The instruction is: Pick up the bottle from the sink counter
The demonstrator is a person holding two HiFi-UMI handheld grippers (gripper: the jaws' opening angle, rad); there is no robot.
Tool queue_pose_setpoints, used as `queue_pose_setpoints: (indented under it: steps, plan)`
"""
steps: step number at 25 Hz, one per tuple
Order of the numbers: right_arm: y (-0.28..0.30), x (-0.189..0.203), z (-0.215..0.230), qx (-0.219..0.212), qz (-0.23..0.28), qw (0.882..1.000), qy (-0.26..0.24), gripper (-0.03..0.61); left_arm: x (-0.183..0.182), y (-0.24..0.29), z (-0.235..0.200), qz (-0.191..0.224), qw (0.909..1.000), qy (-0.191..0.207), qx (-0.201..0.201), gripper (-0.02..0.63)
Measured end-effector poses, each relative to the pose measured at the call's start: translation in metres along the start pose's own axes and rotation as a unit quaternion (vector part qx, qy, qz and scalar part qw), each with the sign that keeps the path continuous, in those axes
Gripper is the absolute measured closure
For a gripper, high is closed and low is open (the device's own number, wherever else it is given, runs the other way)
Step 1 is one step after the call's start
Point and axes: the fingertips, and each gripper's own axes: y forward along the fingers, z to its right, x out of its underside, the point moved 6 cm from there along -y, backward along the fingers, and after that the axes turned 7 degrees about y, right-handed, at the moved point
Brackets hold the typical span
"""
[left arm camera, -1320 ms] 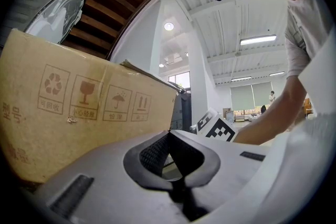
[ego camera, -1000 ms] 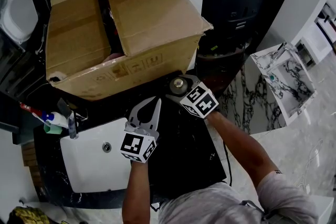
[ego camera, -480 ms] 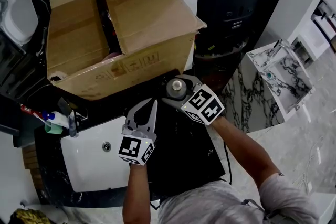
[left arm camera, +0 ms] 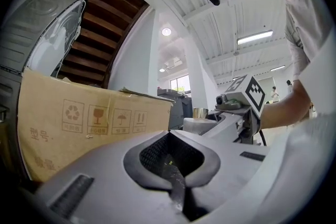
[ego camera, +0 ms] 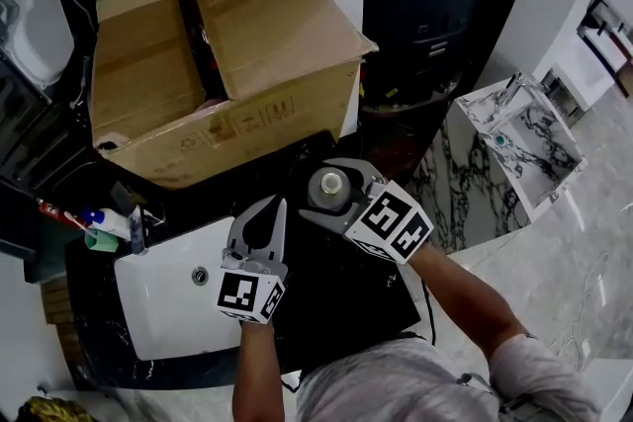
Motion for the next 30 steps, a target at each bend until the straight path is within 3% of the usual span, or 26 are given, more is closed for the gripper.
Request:
queue_pose_setpoints:
  steps: [30]
  plan:
    - [-0.053, 0.009, -0.071, -0.023, 0.02, 1.0, -0.004, 0.242, -0.028, -0.057, 0.042, 0.03, 0.9993, 0.002, -0.021, 0.612]
